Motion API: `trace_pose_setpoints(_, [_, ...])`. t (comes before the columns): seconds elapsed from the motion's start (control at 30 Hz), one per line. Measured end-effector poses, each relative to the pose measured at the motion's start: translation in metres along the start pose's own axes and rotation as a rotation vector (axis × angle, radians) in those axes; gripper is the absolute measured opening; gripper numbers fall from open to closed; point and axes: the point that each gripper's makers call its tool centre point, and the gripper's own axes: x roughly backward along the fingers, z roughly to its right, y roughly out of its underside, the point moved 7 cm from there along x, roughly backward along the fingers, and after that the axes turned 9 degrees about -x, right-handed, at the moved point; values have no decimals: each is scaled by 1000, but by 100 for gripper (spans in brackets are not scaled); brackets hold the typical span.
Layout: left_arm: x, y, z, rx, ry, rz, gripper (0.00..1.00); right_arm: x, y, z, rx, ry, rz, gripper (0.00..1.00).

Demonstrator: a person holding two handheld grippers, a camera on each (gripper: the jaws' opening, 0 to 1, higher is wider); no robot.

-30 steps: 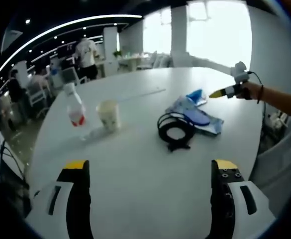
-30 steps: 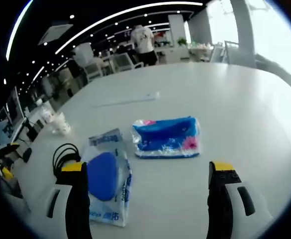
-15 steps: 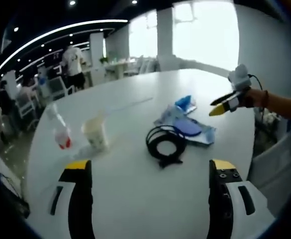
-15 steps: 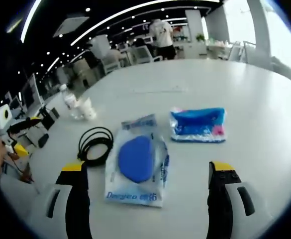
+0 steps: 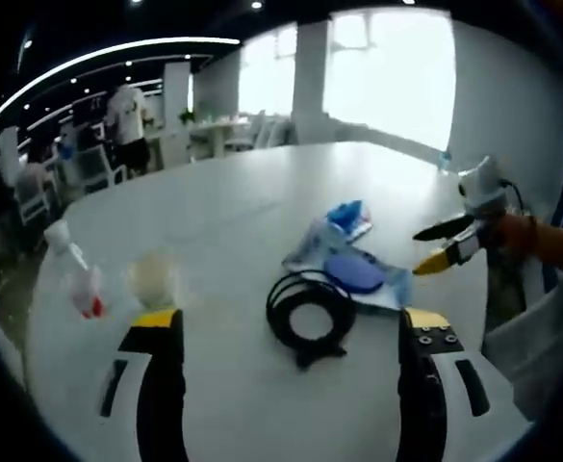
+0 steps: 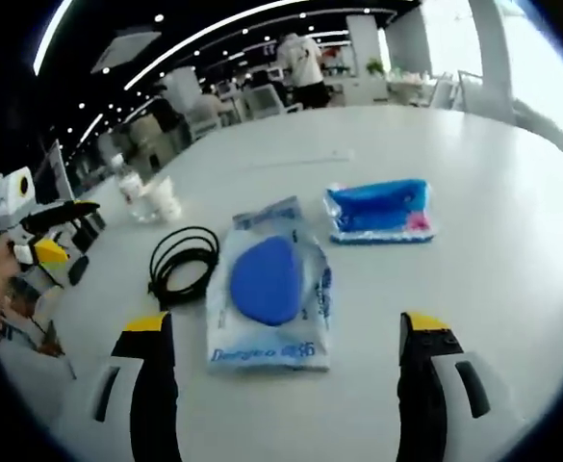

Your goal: Arrange the tabletop items into an orderly group along one side of the table until the central work area is clear of visible clutter.

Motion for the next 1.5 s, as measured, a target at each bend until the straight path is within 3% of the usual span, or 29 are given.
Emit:
trace_pose_setpoints(0.17, [-22, -14, 3, -1, 35, 35, 83, -3, 13, -9, 18, 4, -27, 94])
trace_pose_setpoints(0.57, [-64, -31, 11, -59, 86, 16, 83, -4, 31, -14, 13, 9, -68, 95])
trace_pose_setpoints(0.97, [-112, -32, 8, -119, 126, -49, 79, -7, 46, -15, -4, 2, -113, 90])
trace_pose_setpoints(1.2, [-141, -28, 9, -150, 167, -83, 71, -10, 49, -16, -38, 2, -115, 86])
trace_pose_setpoints(1.3, [-152, -25, 8, -164, 173, -97, 70, -12, 50, -18, 4, 20, -114, 81])
trace_pose_setpoints(1.5, [-167, -20, 4, -190, 173, -120, 65, -15, 51, -20, -55, 10, -111, 76])
